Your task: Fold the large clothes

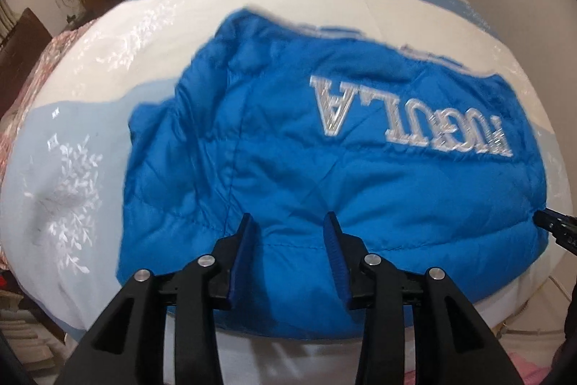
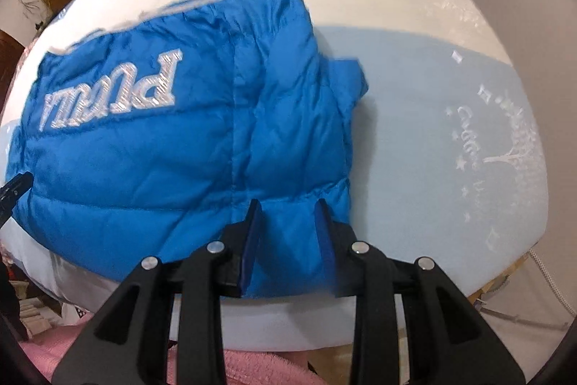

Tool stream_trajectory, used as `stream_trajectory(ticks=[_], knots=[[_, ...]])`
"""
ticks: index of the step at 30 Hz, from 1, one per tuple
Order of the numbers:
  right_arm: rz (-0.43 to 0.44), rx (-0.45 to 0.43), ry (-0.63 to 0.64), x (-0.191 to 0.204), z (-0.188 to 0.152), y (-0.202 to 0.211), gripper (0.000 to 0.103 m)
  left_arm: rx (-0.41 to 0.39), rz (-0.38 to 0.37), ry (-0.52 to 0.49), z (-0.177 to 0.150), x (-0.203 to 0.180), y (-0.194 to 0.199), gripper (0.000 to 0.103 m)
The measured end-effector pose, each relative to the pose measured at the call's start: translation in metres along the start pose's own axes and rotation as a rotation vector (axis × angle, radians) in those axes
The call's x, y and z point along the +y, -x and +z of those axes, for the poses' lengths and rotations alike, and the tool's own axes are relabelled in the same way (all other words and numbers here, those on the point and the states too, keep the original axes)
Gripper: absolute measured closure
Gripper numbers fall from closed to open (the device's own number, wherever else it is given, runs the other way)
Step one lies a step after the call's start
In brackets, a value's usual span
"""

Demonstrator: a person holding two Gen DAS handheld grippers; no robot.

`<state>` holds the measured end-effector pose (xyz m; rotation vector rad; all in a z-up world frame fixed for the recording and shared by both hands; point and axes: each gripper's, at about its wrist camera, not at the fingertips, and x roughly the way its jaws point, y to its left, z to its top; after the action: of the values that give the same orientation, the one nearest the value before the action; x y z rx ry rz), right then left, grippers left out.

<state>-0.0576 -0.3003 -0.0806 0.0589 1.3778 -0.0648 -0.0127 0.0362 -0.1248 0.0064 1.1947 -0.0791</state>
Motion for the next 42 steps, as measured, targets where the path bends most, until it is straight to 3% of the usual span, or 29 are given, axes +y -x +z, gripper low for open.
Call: stream_trajectory(ticks=[12,16,17,19,23,28,33,39,41,42], knots=[[0.009,-0.006,0.056,0.005,-0.003,-0.017,0.074,-0.019,-0.011,-0.025,-0.011,0.001,-0.017,0.061],[0.049,-0.012,0.015,-0.006,-0.002,-0.008,0.074,-0.003,-0.030,0.009,-0.004,0.013,0.001,0.060],[0.059,-0.016,0.006,-0.011,0.000,-0.005,0.073,-0.018,-0.033,0.028,0.000,0.022,0.010,0.058],[0.072,-0.020,-0.005,-0.015,-0.001,0.001,0.073,-0.056,-0.013,0.058,0.005,0.042,0.025,0.037],[0.065,-0.018,-0.003,-0.017,-0.001,0.002,0.073,-0.052,0.035,0.129,0.016,0.095,0.026,0.034],[0.032,-0.010,0.006,-0.011,0.002,0.000,0.072,-0.004,-0.084,0.190,0.021,0.136,0.002,0.034],[0.014,0.001,-0.007,0.006,0.008,-0.001,0.071,0.003,-0.199,0.175,0.026,0.134,-0.013,0.031],[-0.009,0.011,-0.038,0.011,0.015,-0.002,0.072,0.064,-0.227,0.161,0.036,0.131,-0.045,0.026],[-0.026,0.024,-0.056,0.010,0.017,-0.006,0.073,0.077,-0.261,0.188,0.036,0.132,-0.047,0.036],[-0.033,0.030,-0.065,0.010,0.018,-0.006,0.073,0.082,-0.298,0.202,0.036,0.133,-0.046,0.051]])
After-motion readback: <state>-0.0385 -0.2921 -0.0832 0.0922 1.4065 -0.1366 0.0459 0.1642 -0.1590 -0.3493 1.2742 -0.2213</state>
